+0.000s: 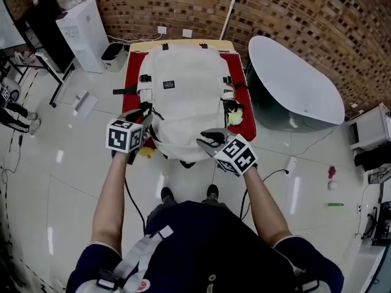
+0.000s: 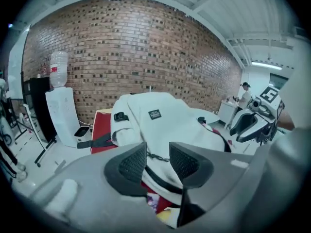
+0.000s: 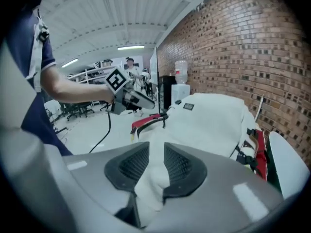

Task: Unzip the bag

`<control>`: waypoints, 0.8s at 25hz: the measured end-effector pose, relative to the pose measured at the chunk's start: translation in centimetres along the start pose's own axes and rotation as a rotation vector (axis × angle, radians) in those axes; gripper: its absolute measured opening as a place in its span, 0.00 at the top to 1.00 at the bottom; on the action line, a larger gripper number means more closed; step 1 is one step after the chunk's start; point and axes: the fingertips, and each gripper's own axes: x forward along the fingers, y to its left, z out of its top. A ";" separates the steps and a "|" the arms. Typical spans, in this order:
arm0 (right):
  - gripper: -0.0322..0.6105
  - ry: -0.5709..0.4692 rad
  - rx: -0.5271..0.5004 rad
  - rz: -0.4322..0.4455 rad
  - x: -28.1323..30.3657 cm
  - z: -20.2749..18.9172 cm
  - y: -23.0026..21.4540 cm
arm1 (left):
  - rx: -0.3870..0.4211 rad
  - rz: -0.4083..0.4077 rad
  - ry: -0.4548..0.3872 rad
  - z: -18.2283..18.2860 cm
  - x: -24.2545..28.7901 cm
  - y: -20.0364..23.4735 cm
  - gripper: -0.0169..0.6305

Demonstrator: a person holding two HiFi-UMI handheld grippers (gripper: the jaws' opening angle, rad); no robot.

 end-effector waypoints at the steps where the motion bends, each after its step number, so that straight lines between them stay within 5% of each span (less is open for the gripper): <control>1: 0.81 -0.046 0.006 -0.013 -0.4 1.0 -0.8 | -0.011 -0.006 -0.030 0.7 -0.3 -1.0 0.74; 3: 0.89 -0.133 0.018 -0.036 -1.2 3.1 -2.1 | -0.021 0.001 -0.087 2.3 -0.9 -3.1 0.75; 6: 0.94 -0.223 0.003 -0.046 -2.3 5.6 -3.0 | -0.006 0.047 -0.177 4.7 -1.7 -5.9 0.96; 20: 0.94 -0.534 0.114 -0.054 -6.7 13.7 -4.9 | -0.047 -0.057 -0.374 11.3 -3.4 -14.1 0.97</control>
